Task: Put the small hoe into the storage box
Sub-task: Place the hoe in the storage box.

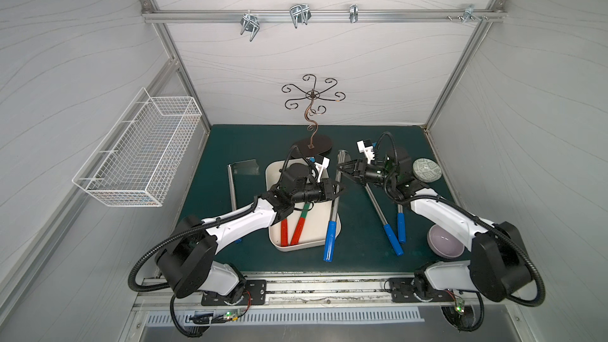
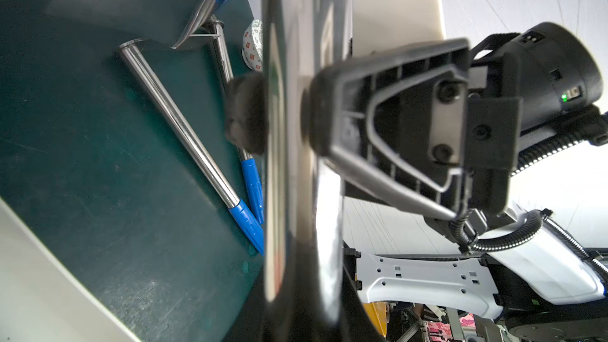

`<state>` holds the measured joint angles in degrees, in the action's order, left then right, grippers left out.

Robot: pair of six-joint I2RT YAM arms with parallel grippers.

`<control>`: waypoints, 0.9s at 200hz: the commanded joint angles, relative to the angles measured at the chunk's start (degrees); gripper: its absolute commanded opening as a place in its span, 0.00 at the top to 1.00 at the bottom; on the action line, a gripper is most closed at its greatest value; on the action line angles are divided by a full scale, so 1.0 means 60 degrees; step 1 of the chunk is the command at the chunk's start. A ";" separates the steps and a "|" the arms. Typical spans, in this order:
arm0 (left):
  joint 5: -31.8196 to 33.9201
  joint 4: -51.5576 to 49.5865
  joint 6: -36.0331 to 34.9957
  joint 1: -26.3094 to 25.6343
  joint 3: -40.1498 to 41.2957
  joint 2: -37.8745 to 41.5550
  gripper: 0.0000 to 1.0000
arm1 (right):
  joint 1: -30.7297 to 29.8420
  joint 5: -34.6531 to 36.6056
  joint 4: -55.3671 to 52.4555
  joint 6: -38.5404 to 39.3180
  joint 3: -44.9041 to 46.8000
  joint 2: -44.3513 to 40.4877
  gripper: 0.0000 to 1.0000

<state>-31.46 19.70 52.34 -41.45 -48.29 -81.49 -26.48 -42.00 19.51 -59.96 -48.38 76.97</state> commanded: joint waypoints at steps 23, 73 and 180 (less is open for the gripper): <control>0.1979 -0.3623 -0.1604 0.0033 -0.1306 0.1091 1.00 | 0.0406 -0.0088 -0.1677 0.0615 -0.0782 -0.0949 0.27; 0.4775 -0.7487 -0.3066 -0.0016 -0.3378 0.1113 1.00 | 0.0433 0.0542 -0.5212 0.2396 -0.2051 -0.1722 0.01; 0.8879 -1.2913 -0.3230 -0.0823 -0.8754 -0.3339 1.00 | 0.0172 0.3185 -0.9365 0.5027 -0.2795 -0.2813 0.01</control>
<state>13.10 -50.85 33.04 -45.30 -92.47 -98.80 -24.71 -26.59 -31.05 -34.11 -64.55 62.65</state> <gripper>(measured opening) 0.234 0.991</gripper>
